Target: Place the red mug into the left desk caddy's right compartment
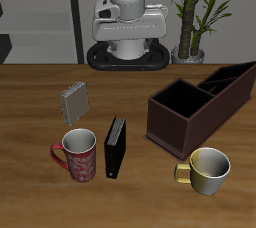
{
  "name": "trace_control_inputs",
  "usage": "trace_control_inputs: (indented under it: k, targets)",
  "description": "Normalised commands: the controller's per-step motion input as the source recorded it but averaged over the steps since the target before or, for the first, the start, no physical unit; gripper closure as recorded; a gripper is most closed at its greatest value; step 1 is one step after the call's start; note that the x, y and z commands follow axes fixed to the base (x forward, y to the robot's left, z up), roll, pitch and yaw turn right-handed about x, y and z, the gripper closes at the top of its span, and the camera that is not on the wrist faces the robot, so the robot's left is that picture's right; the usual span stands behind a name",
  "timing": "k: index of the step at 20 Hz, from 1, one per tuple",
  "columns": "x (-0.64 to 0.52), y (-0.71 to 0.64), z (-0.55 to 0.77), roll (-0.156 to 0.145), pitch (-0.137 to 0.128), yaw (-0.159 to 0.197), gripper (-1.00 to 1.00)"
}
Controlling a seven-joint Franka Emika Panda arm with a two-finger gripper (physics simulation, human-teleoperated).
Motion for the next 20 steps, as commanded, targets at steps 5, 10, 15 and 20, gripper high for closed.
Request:
trace_control_inputs:
  k: [5,10,15,20]
  targets:
    - [0.23,-0.26,0.01,0.005,0.011,0.021,-1.00]
    - [0.21,-0.34,0.07,-0.044,-0.028,0.003,-1.00]
    - [0.25,-0.46,0.04,-0.058,0.005,0.024,-1.00]
    - [0.29,-0.53,0.14,-0.059,-0.018,-0.029,-1.00]
